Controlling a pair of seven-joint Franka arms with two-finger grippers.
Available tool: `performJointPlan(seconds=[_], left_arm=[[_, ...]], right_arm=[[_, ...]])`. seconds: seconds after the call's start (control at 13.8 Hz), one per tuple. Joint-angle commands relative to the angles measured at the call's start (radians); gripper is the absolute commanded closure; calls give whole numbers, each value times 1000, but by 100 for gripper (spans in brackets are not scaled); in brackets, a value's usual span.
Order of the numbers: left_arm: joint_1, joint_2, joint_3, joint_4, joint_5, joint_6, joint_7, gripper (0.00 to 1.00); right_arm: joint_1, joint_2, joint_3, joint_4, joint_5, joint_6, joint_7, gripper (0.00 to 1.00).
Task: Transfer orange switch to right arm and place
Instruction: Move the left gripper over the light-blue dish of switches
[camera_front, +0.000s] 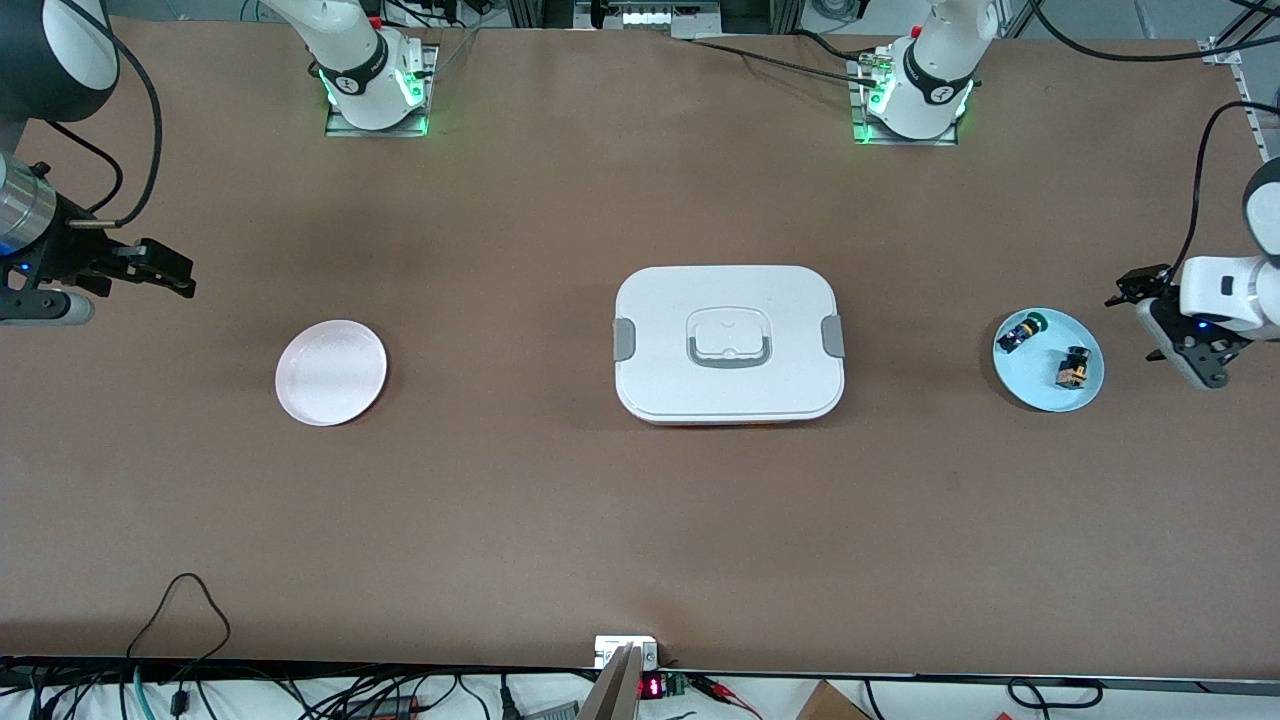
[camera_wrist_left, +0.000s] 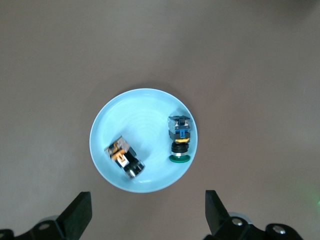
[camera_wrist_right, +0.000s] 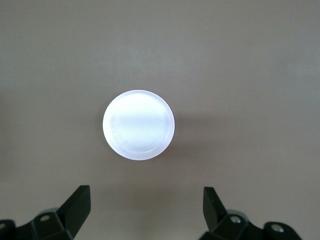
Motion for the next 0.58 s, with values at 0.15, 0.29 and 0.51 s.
performJointPlan(seconds=[0.15, 0.29, 0.51], left_arm=[[48, 73, -9, -52, 16, 159, 496, 0], [58, 107, -9, -64, 10, 197, 657, 0], [76, 138, -9, -99, 2, 303, 833, 0]], right_arm=[[29, -8, -10, 3, 15, 0, -14, 0], [29, -10, -11, 3, 17, 0, -11, 0], [31, -13, -11, 1, 17, 0, -13, 0]])
